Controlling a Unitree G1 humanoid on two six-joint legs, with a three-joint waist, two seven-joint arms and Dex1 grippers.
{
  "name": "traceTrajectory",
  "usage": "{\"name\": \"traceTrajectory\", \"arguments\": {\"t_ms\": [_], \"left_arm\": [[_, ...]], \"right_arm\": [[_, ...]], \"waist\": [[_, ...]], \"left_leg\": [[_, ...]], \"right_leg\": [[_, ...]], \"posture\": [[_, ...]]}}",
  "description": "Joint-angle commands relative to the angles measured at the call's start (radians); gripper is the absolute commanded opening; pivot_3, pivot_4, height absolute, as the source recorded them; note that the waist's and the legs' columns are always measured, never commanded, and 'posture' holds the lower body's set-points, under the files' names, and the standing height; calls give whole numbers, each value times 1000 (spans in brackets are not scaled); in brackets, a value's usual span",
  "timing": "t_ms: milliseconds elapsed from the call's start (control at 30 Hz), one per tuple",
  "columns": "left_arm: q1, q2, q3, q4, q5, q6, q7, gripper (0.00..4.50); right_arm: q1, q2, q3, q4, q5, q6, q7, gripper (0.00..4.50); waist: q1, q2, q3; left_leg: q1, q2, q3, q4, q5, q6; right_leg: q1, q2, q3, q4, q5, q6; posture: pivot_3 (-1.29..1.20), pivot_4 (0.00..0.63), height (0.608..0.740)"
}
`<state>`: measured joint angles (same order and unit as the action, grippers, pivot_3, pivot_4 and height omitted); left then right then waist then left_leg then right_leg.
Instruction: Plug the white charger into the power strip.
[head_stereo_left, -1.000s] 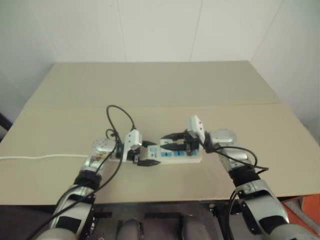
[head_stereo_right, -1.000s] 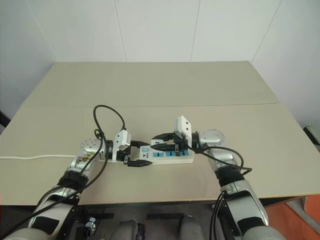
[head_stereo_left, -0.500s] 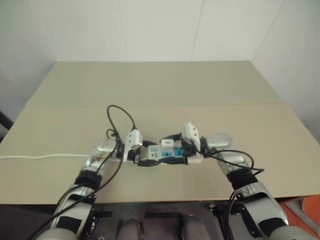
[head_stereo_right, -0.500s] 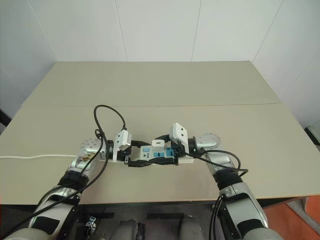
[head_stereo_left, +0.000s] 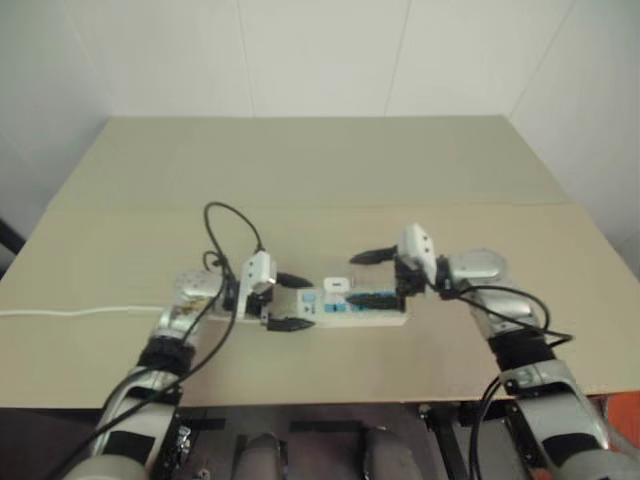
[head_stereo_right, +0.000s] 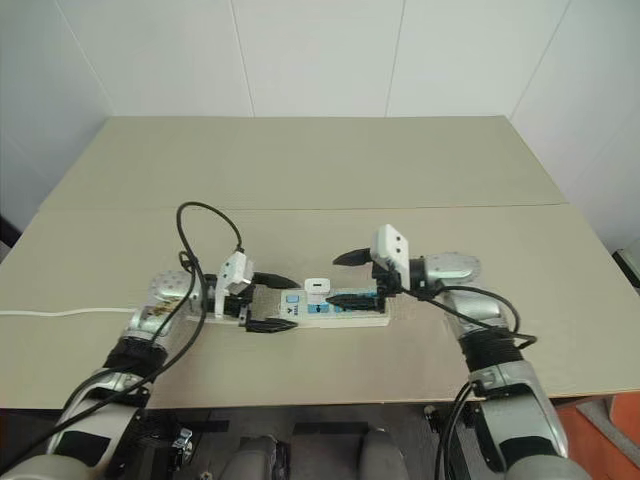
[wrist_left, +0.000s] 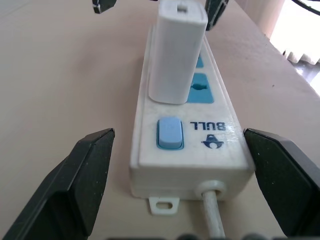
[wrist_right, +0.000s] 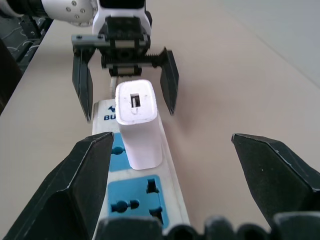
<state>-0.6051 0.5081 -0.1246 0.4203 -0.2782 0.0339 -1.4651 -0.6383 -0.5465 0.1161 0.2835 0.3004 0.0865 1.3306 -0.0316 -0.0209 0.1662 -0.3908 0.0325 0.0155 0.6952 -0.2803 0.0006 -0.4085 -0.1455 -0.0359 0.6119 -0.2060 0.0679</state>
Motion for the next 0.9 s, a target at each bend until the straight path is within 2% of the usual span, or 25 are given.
{"name": "traceTrajectory", "arguments": {"t_ms": [33,300,467,600,900], "left_arm": [[14,78,53,-165,-94,106,-52,4478],[91,292,219,-344,-204,247,-29,4478],[165,375,281,-414,-247,289,-26,4478],[196,378,295,-440,-260,303,8,4478],[170,339,246,-447,-260,308,28,4478]], "right_arm": [[49,-79,-77,-130,65,46,20,4442],[274,-291,-315,-304,171,135,-17,4442],[395,-357,-416,-350,196,146,-37,4442],[448,-375,-453,-355,190,145,-61,4442],[454,-357,-426,-391,201,153,-112,4442]], "waist": [[8,0,0],[21,0,2],[21,0,2],[20,0,2],[20,0,2]], "left_leg": [[0,0,0,0,0,0],[1,0,0,0,0,0],[2,0,1,0,0,0],[3,1,1,0,0,0],[2,0,1,0,0,0]], "right_leg": [[0,0,0,0,0,0],[0,0,0,-2,0,0],[1,0,0,-3,0,0],[1,0,0,-2,-1,-1],[1,0,0,-3,-1,-1]], "posture": [[0,150,740],[0,150,740],[0,150,740],[0,150,740],[0,150,740]]}}
